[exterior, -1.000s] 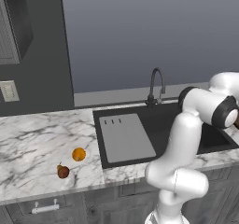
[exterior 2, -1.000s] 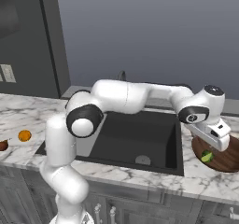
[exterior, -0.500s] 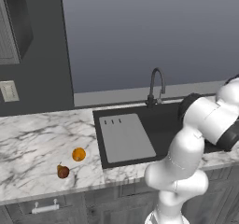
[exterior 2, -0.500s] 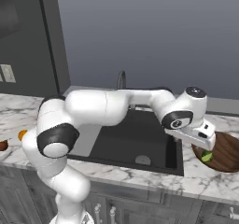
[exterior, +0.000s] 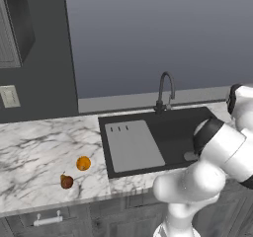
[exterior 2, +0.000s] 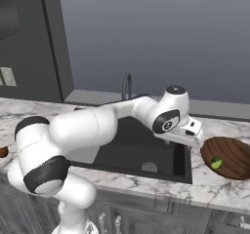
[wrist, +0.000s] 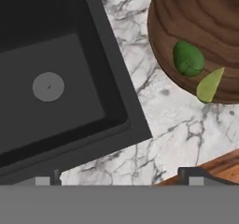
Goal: There is a mixed pile of frozen fruits and vegetables on the counter. Locate all the frozen vegetables and place the items in a bowl on the counter. Take all the frozen fruits and defrost them in a running sink.
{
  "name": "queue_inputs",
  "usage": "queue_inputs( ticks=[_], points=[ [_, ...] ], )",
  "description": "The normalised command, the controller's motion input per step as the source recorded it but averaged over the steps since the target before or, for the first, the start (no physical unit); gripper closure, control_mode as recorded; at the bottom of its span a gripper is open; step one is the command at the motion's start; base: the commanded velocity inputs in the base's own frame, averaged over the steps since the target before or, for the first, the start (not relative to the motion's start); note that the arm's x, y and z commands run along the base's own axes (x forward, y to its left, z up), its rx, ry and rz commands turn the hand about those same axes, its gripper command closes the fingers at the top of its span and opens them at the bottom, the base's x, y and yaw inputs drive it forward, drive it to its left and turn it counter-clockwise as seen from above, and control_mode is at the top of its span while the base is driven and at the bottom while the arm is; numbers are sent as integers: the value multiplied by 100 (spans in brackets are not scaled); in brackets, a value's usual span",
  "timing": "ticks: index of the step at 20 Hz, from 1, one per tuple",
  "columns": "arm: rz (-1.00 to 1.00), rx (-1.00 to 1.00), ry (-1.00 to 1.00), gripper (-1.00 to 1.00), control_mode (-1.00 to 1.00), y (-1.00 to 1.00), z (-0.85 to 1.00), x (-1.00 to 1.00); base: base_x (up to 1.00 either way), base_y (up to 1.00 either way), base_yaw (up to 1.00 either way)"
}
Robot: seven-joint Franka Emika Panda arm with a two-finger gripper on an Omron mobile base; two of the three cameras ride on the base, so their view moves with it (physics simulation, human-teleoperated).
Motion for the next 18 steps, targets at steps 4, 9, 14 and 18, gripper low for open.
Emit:
queue_inputs(
  ticks=[4, 9, 14, 18],
  points=[
    [-10, 0, -1, -100, -100, 81, -10, 10, 0, 0, 0],
    [-12, -1, -1, -100, -100, 86, -13, 9, 0, 0, 0],
    [-7, 0, 4, -100, -100, 72, -12, 2, 0, 0, 0],
    [-3, 0, 6, -100, -100, 66, -14, 1, 0, 0, 0]
  ],
)
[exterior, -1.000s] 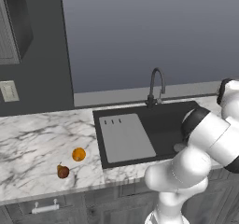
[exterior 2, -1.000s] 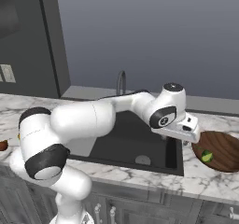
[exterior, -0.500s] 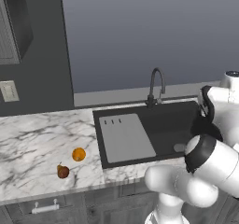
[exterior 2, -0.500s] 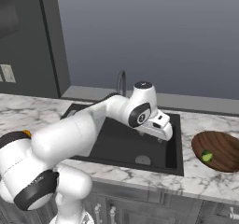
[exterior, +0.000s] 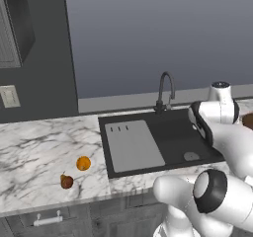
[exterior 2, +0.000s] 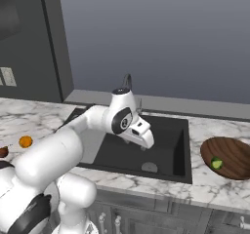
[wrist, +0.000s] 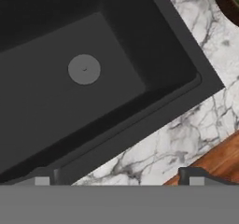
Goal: There is a mixed pile of frozen fruits and vegetables on the counter. Locate all the frozen vegetables and place the items in a bowl on the counter. Take all the frozen fruits and defrost them in a running sink.
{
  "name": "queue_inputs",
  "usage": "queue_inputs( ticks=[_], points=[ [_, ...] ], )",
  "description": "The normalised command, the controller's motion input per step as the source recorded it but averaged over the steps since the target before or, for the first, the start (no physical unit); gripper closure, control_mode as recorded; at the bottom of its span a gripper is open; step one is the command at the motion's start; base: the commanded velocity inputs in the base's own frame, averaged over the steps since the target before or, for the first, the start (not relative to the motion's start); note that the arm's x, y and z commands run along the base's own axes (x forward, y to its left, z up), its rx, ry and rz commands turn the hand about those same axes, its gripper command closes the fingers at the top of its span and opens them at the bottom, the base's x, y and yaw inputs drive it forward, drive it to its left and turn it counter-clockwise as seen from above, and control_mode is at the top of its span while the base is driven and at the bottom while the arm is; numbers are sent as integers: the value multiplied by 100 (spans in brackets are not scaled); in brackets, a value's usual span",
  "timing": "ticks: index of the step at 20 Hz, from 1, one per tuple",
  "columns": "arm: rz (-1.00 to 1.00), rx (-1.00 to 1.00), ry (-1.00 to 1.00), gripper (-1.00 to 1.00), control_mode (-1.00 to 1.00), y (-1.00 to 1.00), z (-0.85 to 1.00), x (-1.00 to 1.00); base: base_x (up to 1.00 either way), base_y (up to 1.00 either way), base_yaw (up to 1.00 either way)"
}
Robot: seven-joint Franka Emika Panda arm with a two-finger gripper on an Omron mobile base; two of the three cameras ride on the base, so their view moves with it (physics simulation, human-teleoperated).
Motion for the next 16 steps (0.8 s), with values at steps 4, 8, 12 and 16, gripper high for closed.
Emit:
queue_inputs(
  ticks=[4, 8, 12, 16],
  points=[
    [-3, 0, 8, -100, -100, 70, -13, 1, 0, 0, 0],
    [-2, -1, 10, -100, -100, 68, -9, 2, 0, 0, 0],
    [0, 0, 4, -100, -100, 67, -11, 3, 0, 0, 0],
    [0, 0, 2, -100, -100, 65, -7, 2, 0, 0, 0]
  ],
)
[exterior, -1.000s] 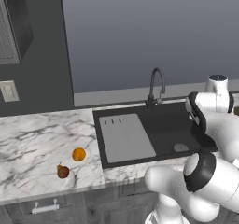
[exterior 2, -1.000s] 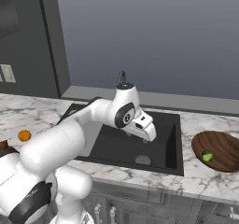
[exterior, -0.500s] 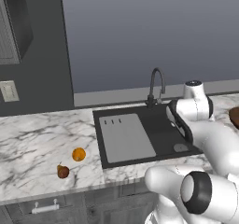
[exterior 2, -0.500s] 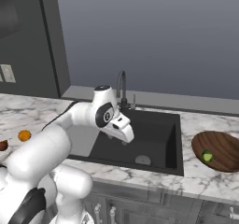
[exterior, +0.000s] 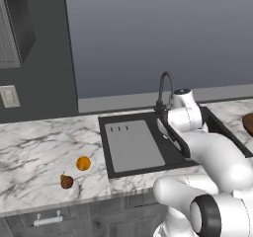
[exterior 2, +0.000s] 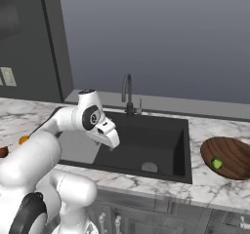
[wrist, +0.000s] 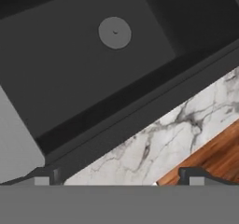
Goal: There is a mixed pile of frozen fruits and vegetables on the counter. Locate all the frozen vegetables and place the items in a bowl on the counter. Take all the frozen fruits and defrost them in a running sink.
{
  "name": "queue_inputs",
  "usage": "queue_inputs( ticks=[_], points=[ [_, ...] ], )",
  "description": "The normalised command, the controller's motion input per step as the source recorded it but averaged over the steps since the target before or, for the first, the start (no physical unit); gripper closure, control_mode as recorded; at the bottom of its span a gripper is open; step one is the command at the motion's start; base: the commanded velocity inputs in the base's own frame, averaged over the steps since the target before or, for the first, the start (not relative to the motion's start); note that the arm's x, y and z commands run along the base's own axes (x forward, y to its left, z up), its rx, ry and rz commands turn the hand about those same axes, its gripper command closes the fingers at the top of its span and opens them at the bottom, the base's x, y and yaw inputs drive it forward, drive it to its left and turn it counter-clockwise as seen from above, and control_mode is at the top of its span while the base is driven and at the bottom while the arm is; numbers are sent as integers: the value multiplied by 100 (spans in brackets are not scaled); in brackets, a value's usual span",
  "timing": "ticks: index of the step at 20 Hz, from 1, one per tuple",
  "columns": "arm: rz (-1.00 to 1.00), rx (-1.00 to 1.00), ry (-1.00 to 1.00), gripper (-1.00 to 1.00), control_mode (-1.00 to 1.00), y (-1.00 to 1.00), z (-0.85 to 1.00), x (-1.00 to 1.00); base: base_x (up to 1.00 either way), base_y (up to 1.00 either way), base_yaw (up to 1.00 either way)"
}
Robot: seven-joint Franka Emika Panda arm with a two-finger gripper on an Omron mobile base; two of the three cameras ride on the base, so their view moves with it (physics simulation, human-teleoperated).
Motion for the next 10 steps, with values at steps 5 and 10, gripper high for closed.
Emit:
queue_inputs(
  ticks=[5, 10],
  points=[
    [5, 1, 0, -100, -100, 59, -2, 0, 0, 0, 0],
    [23, 13, 0, -100, -100, 48, -4, 0, 0, 0, 0]
  ],
)
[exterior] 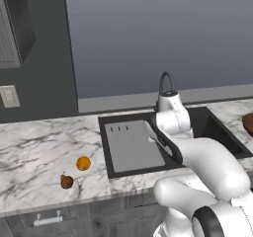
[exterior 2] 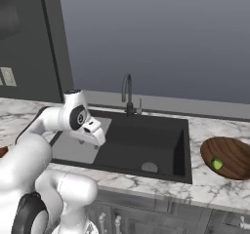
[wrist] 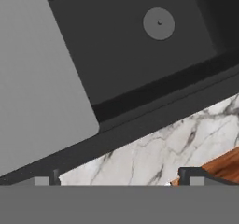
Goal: There is a mixed pile of frozen fruits and vegetables on the counter. Locate all the frozen vegetables and place the items in a bowl on the counter. Take all the frozen fruits and defrost them in a running sink.
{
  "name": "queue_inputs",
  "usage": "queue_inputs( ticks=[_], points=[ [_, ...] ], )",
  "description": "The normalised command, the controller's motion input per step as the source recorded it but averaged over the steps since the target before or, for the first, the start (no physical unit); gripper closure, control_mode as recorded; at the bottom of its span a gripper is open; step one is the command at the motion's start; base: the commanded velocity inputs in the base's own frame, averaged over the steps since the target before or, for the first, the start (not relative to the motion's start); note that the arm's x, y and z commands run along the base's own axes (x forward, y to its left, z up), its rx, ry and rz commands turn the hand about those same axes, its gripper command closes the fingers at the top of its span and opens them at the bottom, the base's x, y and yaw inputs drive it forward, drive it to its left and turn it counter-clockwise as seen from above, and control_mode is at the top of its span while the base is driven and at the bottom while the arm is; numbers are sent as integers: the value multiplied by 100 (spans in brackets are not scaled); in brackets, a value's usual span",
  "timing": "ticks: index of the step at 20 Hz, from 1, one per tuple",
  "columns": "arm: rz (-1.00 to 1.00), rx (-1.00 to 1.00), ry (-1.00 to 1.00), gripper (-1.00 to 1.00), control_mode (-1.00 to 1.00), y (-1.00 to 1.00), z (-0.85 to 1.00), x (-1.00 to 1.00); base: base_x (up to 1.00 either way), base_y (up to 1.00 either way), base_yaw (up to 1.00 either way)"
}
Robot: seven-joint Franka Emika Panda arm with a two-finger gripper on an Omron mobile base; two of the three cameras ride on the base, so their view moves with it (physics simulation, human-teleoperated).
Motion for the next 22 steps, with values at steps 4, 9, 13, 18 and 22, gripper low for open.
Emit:
queue_inputs(
  ticks=[4, 9, 13, 18, 22],
  points=[
    [36, 18, 0, -100, -100, 40, -12, -1, 0, 0, 0],
    [35, 13, 1, -100, -100, 46, -2, 0, 0, 0, 0],
    [23, 2, 0, -100, -100, 56, 25, -8, 0, 0, 0],
    [11, -9, 0, -100, -100, 44, 44, -12, 0, 0, 0],
    [8, -4, 0, -100, -100, 63, -1, -1, 0, 0, 0]
  ],
)
